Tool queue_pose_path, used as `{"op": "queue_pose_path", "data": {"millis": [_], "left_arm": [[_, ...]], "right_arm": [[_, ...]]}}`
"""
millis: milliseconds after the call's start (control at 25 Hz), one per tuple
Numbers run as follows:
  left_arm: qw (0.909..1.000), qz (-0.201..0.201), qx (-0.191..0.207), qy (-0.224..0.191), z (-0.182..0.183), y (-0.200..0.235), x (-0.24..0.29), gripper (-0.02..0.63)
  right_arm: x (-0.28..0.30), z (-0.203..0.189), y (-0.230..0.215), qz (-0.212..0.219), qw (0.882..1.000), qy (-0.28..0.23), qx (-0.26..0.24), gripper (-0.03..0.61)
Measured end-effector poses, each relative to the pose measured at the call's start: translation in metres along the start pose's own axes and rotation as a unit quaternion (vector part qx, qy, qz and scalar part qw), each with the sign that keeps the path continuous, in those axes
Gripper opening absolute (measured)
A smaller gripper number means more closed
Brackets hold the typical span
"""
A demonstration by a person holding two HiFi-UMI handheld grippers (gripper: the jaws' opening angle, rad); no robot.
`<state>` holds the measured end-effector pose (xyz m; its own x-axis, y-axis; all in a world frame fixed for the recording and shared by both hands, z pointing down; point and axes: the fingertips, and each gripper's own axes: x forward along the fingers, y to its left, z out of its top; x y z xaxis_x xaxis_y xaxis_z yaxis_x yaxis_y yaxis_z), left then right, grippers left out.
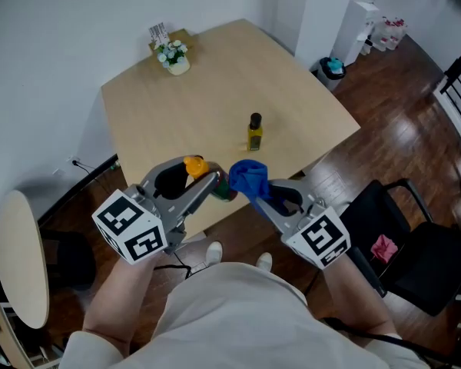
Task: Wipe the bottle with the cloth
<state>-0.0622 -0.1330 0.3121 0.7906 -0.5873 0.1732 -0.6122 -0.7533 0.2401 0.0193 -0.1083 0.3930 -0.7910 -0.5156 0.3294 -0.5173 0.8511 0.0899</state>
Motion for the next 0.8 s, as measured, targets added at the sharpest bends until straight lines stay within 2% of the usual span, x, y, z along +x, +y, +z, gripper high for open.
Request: {"op": "queue_pose_path", "data": {"millis": [160, 240, 400, 600, 680, 800], "left_arm": [[0.9999, -0.010, 0.003, 0.001, 0.001, -0.002, 0.000, 0.160], [0.9998, -0.017, 0.006, 0.005, 0.000, -0.003, 0.001, 0.160], [0.9994, -0.029, 0.013, 0.014, -0.001, -0.004, 0.004, 0.160], [0.9988, -0.040, 0.020, 0.020, -0.004, -0.011, 0.007, 0.160], [0.9984, -0.045, 0.023, 0.024, -0.006, -0.014, 0.007, 0.160], [0.9982, -0.047, 0.025, 0.026, -0.010, -0.021, 0.007, 0.160]], "right_arm": [[0.008, -0.040, -0.008, -0.008, 0.999, 0.033, 0.038, 0.080], [0.005, -0.044, -0.019, -0.021, 0.998, 0.034, 0.047, 0.081], [-0.008, 0.004, -0.036, -0.035, 0.999, -0.019, 0.034, 0.080], [-0.009, 0.070, -0.026, -0.006, 0.997, -0.073, -0.022, 0.080], [-0.005, 0.082, -0.016, 0.011, 0.996, -0.080, -0.038, 0.081], [0.001, 0.075, -0.007, 0.019, 0.996, -0.065, -0.051, 0.080]]}}
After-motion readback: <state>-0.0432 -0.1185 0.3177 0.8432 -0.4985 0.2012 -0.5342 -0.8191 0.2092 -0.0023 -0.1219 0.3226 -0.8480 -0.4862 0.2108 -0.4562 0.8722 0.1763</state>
